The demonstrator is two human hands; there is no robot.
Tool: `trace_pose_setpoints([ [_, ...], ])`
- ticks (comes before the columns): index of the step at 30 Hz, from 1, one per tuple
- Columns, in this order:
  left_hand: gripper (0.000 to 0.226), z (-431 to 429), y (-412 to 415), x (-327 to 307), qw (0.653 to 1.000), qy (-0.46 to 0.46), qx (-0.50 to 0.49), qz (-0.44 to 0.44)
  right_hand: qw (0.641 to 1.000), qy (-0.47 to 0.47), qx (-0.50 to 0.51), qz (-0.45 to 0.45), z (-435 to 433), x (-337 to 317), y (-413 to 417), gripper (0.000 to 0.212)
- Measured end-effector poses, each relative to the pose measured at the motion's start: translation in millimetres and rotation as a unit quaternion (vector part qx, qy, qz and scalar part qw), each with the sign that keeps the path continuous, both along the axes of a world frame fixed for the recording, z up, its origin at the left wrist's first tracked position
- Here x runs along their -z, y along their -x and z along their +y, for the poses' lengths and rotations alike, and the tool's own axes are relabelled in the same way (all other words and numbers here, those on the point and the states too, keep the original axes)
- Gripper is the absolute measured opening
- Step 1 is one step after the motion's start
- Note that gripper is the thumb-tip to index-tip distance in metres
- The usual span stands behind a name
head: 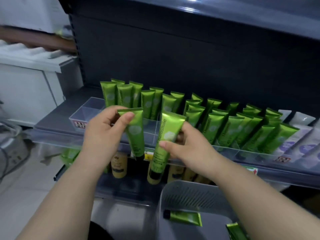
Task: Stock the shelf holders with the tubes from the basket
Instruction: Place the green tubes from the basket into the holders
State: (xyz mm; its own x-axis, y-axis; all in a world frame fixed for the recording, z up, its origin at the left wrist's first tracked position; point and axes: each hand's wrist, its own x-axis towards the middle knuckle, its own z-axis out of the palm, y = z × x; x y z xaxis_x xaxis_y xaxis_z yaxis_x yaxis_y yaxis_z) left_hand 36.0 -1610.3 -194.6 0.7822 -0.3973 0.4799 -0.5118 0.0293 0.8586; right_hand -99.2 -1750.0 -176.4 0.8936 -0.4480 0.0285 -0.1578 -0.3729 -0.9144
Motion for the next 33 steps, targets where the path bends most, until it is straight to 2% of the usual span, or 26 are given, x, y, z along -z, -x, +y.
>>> trace_pose_setpoints([
  [3, 0.015, 7.9, -19.5, -0.3, 0.999, 0.012, -0.043, 0.002, 1.000, 0.018, -0.010, -0.014, -1.6, -16.2, -31.4, 0.017],
  [6, 0.013, 11.9, -40.6, 0.5, 0.993, 0.042, -0.106, 0.015, 0.999, -0.016, -0.021, -0.037, -0.6, -33.9, -62.6, 0.018],
  [8, 0.012, 13.5, -52.5, 0.5, 0.986, 0.071, -0.151, 0.028, 0.998, 0.010, -0.031, -0.050, 0.3, -45.0, -83.3, 0.023],
  [12, 0.027, 21.5, -85.2, -10.0, 0.970, 0.116, -0.210, 0.041, 0.996, 0.035, -0.040, -0.075, 0.0, -66.3, -128.9, 0.029],
  [17, 0.020, 34.5, -130.4, -33.6, 0.954, 0.178, -0.237, 0.055, 0.991, 0.087, -0.001, -0.104, 1.7, -85.5, -183.2, 0.025],
  [20, 0.017, 30.2, -146.7, -36.2, 0.959, 0.163, -0.226, 0.049, 0.990, 0.086, 0.024, -0.105, 1.5, -88.5, -215.3, 0.019],
  [25, 0.015, 16.7, -169.1, -32.4, 0.971, 0.098, -0.217, 0.039, 0.980, 0.159, 0.035, -0.116, 1.7, -81.4, -266.3, 0.020],
  [28, 0.008, 8.7, -180.1, -30.4, 0.980, 0.064, -0.187, 0.036, 0.972, 0.209, 0.016, -0.104, 1.0, -78.3, -284.4, 0.027],
  [33, 0.007, 1.0, -196.8, -20.9, 0.987, 0.019, -0.158, 0.028, 0.964, 0.249, -0.017, -0.093, 6.2, -67.3, -301.6, 0.023],
])
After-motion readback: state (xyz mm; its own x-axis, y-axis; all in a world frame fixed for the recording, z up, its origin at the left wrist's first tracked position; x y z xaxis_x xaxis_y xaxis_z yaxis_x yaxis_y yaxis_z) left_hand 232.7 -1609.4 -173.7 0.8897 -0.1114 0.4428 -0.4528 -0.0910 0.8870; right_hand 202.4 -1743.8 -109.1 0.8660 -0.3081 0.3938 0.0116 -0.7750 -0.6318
